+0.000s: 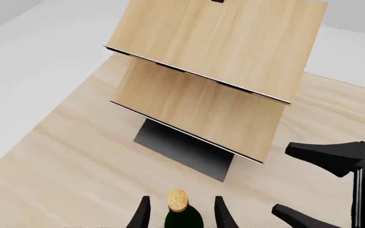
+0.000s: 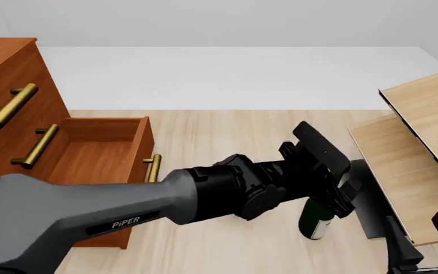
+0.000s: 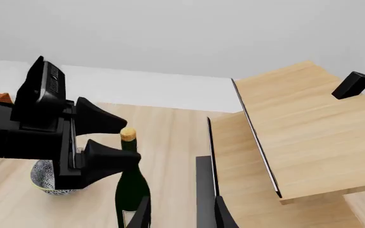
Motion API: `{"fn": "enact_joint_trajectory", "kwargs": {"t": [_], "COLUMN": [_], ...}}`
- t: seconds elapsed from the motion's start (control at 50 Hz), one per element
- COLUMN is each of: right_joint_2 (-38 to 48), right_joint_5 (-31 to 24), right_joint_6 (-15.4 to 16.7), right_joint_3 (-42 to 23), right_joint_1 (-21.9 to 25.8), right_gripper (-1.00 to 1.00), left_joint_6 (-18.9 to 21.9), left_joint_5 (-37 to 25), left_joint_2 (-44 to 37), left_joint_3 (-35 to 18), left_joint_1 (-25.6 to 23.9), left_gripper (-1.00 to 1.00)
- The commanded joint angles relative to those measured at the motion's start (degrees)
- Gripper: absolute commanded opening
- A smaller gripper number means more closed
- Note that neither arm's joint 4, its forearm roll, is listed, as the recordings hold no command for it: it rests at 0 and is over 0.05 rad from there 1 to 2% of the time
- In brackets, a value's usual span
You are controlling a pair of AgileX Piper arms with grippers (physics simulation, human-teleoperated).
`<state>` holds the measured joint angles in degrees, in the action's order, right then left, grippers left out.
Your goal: Put the wine bottle in the bottom drawer of the cabinet.
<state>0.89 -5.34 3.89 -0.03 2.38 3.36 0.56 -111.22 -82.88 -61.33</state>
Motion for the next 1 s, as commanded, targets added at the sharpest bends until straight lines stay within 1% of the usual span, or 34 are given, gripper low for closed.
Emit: {"fn": "enact_joint_trajectory", "kwargs": {"t": [0.02,0.58,0.6,0.76,0.82,1.0], "right_joint_2": [0.16,0.33,0.33,0.91,-0.01,0.12], "right_joint_5": [0.04,0.06,0.06,0.63,-0.32,-0.13], "right_joint_6": [0.07,0.15,0.21,0.29,0.33,0.37], "right_joint_3": [0.0,0.01,0.01,0.01,0.01,0.01], "right_joint_1": [-0.1,-0.08,-0.09,-0.04,0.02,-0.07], "right_gripper": [1.0,1.0,1.0,1.0,1.0,1.0], "left_joint_6": [-0.37,-1.11,-0.93,-1.96,-1.76,-0.92], "left_joint_5": [1.08,2.44,2.56,2.78,2.82,2.37], "left_joint_2": [-1.03,-2.26,-2.27,-1.58,-1.29,0.83], "left_joint_3": [0.69,1.56,1.59,2.28,2.37,2.46], "left_joint_1": [0.21,0.38,0.58,-0.13,-0.13,0.88], "left_gripper": [1.0,1.0,-1.0,-1.0,-1.0,-1.0]}}
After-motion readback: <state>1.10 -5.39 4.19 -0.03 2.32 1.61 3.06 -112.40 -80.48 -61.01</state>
